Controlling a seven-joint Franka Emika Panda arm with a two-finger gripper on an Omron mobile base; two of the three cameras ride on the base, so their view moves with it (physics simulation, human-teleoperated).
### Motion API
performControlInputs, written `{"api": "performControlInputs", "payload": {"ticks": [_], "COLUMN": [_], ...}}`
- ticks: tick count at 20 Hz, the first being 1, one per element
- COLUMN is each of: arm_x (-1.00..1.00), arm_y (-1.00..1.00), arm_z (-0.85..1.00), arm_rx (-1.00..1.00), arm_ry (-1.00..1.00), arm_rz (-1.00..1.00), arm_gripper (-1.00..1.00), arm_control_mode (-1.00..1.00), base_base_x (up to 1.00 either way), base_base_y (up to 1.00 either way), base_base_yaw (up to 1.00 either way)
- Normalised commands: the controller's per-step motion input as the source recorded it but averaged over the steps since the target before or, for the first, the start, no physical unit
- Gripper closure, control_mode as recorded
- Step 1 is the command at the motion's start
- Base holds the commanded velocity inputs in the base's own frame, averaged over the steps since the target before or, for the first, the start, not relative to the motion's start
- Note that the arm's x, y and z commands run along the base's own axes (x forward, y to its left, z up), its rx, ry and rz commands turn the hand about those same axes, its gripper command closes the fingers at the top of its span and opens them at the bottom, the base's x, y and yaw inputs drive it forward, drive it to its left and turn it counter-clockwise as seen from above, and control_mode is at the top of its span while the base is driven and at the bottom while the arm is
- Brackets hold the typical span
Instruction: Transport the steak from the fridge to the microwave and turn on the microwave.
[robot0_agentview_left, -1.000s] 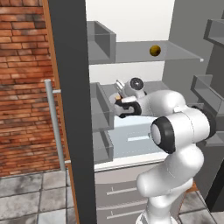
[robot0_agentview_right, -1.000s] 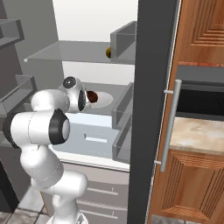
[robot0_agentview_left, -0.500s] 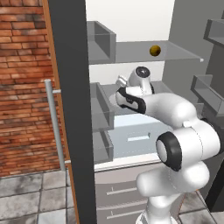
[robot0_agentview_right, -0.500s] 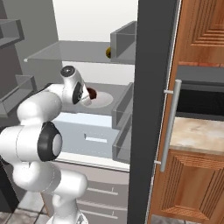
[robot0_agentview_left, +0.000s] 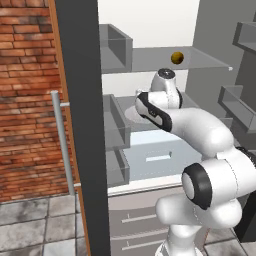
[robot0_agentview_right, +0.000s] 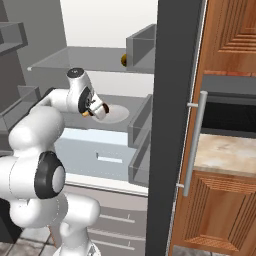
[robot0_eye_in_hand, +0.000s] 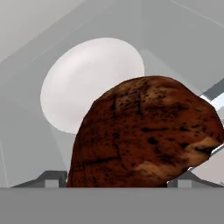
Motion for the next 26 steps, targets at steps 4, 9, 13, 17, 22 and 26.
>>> {"api": "performControlInputs", "payload": {"ticks": [4,9,13,17,22,26], "arm_x": [-0.03,-0.01,-0.05,-0.42,-0.51,-0.52], "arm_y": [-0.18,-0.4,-0.03,0.02,0.23,0.09], "arm_z": [0.0,-0.02,-0.13,-0.18,0.0,-0.01], "arm_rx": [-0.04,0.0,-0.04,-0.12,-0.18,-0.15], "arm_ry": [0.02,-0.01,-0.07,-0.19,-0.18,-0.07], "arm_rz": [0.35,0.4,0.25,0.13,0.07,0.04], "arm_gripper": [1.0,1.0,1.0,1.0,1.0,1.0], "arm_control_mode": [-1.0,-1.0,-1.0,-1.0,-1.0,-1.0], "base_base_x": [0.0,0.0,0.0,0.0,0.0,0.0], "base_base_y": [0.0,0.0,0.0,0.0,0.0,0.0], "base_base_yaw": [0.0,0.0,0.0,0.0,0.0,0.0]}}
